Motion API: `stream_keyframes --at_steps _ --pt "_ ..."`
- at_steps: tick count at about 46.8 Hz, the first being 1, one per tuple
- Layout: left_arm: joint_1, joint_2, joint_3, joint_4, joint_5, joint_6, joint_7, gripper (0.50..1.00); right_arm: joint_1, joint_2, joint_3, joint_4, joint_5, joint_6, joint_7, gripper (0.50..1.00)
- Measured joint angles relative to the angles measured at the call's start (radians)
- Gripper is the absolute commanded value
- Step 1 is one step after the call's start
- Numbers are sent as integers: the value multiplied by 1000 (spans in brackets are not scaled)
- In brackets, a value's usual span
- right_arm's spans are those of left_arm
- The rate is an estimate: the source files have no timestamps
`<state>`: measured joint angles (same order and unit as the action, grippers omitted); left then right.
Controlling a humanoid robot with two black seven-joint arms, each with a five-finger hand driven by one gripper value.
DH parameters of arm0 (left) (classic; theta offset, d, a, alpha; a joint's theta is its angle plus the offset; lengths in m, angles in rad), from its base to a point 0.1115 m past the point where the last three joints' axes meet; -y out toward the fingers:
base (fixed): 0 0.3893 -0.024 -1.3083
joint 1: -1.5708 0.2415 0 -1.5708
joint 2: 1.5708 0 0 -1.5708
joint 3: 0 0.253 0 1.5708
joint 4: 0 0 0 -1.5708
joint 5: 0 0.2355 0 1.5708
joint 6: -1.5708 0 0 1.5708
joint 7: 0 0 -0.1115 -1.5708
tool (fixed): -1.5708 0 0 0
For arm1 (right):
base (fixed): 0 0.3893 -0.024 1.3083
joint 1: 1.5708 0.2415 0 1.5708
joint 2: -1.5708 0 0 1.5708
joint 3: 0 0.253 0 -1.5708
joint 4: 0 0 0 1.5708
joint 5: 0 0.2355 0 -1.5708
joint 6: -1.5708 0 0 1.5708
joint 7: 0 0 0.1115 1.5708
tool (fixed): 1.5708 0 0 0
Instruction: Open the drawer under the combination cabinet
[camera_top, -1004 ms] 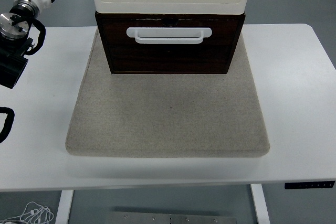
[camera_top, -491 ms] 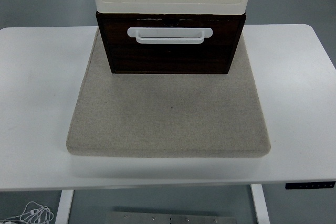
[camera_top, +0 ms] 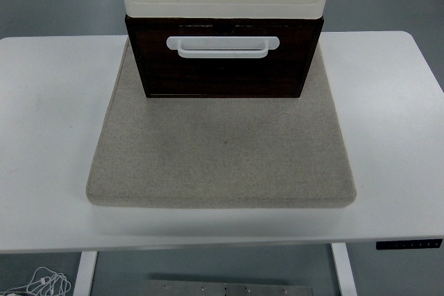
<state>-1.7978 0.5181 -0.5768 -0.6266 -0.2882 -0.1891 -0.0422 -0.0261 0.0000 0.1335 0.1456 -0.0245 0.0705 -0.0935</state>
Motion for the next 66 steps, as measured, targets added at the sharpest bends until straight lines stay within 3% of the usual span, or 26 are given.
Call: stream_keyframes --at_steps 17,24,33,46,54,66 --pt "-7 1 75 -445 308 69 -1 1000 0 0 0 0 0 -1 0 926" --pt "-44 24 251 -622 315 109 -1 1000 0 0 0 0 0 -1 0 926" --pt "-221 67 613 -836 316 125 -2 1000 0 0 0 0 0 -1 0 926" --pt "-396 41 1033 -917 316 56 -2 1000 0 0 0 1 0 -1 0 926" --pt "-460 -15 1185 -921 316 19 0 1000 0 0 0 0 0 0 0 926" --pt "-454 -94 1295 -911 314 46 38 1000 0 0 0 0 0 -1 0 926"
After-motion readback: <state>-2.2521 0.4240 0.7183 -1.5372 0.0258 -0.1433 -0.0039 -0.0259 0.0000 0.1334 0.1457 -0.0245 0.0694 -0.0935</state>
